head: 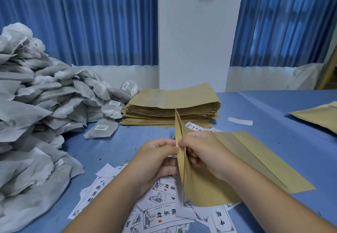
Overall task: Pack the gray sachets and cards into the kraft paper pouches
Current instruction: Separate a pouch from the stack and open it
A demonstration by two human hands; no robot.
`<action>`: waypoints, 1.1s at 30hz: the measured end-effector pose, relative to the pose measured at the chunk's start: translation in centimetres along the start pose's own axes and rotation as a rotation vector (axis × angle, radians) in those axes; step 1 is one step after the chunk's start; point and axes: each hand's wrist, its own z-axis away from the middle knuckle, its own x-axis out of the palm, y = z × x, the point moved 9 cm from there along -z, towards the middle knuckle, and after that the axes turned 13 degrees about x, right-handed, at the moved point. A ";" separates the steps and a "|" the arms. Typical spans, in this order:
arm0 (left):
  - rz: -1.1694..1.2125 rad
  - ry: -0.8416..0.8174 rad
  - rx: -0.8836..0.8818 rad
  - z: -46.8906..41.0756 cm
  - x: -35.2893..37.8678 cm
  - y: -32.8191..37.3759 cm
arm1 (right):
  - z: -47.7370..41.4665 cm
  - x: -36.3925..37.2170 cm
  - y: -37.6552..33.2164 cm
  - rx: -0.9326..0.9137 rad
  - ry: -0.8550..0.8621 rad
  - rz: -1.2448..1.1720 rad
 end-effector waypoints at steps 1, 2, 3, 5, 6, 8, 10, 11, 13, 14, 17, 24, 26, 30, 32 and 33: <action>0.003 0.005 0.002 0.0 0.3 0.0 | 0.1 -0.3 -0.2 -0.014 0.025 0.027; 0.012 0.003 0.008 -0.1 0.6 0.0 | 0.1 -0.5 -0.4 -0.028 0.051 0.044; 0.024 -0.006 0.015 -0.1 1.0 0.0 | 0.2 -0.8 -0.7 -0.044 0.071 0.050; 0.030 -0.021 0.031 -0.2 1.6 0.1 | 0.6 -1.2 -1.3 -0.072 0.099 0.050; 0.029 -0.027 0.034 -0.2 1.8 0.1 | 0.8 -1.3 -1.6 -0.086 0.114 0.052; 0.053 -0.044 0.031 -0.2 2.3 -0.2 | 1.2 -1.7 -2.2 -0.120 0.165 0.069; 0.102 -0.063 0.034 -0.3 2.5 -0.3 | 1.7 -2.3 -2.7 -0.168 0.264 0.085; 0.125 -0.078 0.040 -0.4 2.6 -0.3 | 2.0 -2.6 -3.0 -0.198 0.316 0.076; 0.176 -0.106 0.060 -0.5 2.8 -0.1 | 2.9 -3.0 -3.6 -0.248 0.394 0.044; 0.201 -0.112 0.066 -0.6 2.8 0.0 | 3.3 -3.1 -3.9 -0.267 0.419 0.031; 0.235 -0.111 0.066 -0.7 2.8 -0.1 | 4.3 -2.9 -4.5 -0.336 0.459 0.045; 0.110 0.040 0.182 -1.2 1.8 0.9 | 5.6 -2.6 -5.4 -0.463 0.559 0.083; 0.025 0.088 0.223 -1.2 1.6 1.1 | 5.8 -2.4 -5.4 -0.485 0.580 0.114; -0.070 0.171 0.287 -1.4 1.2 1.6 | 5.9 -2.2 -6.0 -0.543 0.595 0.177; -0.082 0.195 0.301 -1.5 1.0 1.6 | 5.9 -2.0 -6.4 -0.569 0.582 0.220; -0.068 0.198 0.301 -1.6 0.9 1.6 | 5.9 -1.8 -6.6 -0.579 0.572 0.236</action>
